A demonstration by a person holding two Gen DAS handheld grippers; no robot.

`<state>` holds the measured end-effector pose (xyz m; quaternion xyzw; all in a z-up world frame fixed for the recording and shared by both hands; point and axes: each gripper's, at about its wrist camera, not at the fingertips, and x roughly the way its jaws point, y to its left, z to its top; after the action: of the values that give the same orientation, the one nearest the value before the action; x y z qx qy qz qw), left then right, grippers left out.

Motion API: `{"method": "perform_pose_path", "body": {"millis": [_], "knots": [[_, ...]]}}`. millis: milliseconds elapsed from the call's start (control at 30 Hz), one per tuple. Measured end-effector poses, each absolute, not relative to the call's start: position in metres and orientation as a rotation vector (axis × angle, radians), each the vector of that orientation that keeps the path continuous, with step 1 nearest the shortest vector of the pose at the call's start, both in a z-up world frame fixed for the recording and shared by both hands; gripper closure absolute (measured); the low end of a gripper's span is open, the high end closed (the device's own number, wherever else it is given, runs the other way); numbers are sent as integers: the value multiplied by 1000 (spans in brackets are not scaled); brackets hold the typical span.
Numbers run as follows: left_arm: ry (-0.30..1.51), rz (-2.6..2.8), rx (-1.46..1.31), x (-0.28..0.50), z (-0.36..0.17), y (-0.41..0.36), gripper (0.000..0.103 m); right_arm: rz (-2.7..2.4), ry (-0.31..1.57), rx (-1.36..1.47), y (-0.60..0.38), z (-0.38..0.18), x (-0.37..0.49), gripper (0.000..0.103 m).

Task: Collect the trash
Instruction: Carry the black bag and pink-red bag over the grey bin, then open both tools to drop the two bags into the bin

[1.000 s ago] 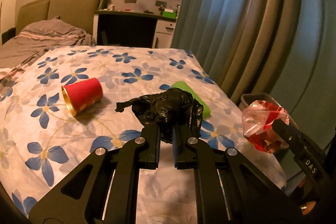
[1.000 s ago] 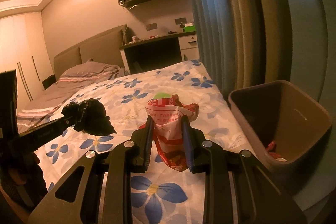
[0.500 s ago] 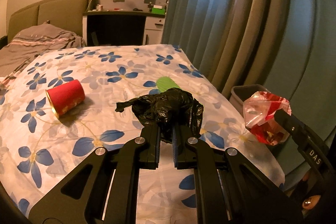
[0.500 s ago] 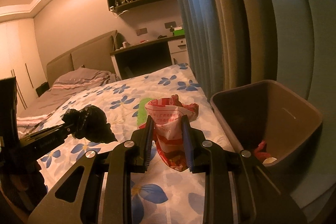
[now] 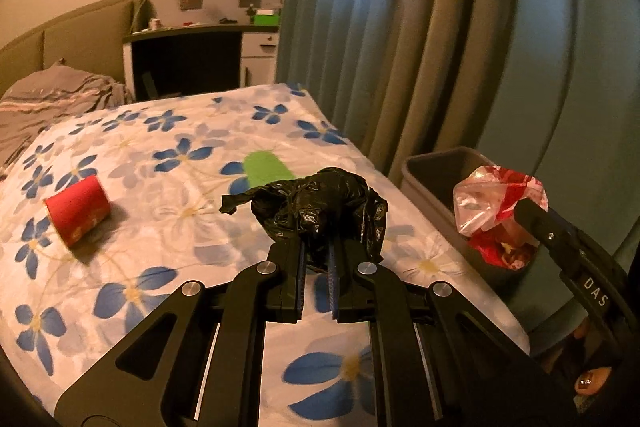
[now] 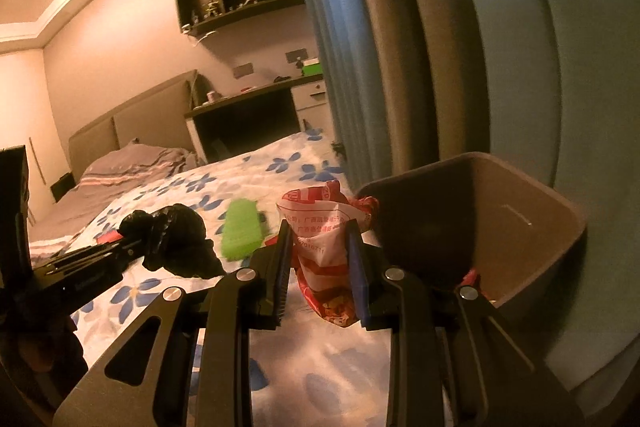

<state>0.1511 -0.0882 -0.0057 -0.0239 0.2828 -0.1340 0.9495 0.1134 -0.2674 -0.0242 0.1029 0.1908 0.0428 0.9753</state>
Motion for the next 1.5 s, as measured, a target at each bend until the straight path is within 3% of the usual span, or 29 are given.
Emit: {"method": "perform_pose_path", "body": {"millis": [733, 1233, 1333, 1400, 1500], "knots": [[552, -587, -35, 205, -3, -223, 95, -144, 359, 252, -360, -35, 135, 75], [641, -669, -53, 233, -31, -252, 92, -161, 385, 268, -372, -43, 146, 71], [655, -677, -57, 235, -34, -253, 83, -167, 384, 272, -374, -43, 146, 67], [663, -672, -63, 236, -35, -252, 59, -174, 382, 278, -375, -42, 144, 64], [658, -663, -92, 235, -34, -246, 39, -190, 375, 288, -378, -41, 140, 60]]}}
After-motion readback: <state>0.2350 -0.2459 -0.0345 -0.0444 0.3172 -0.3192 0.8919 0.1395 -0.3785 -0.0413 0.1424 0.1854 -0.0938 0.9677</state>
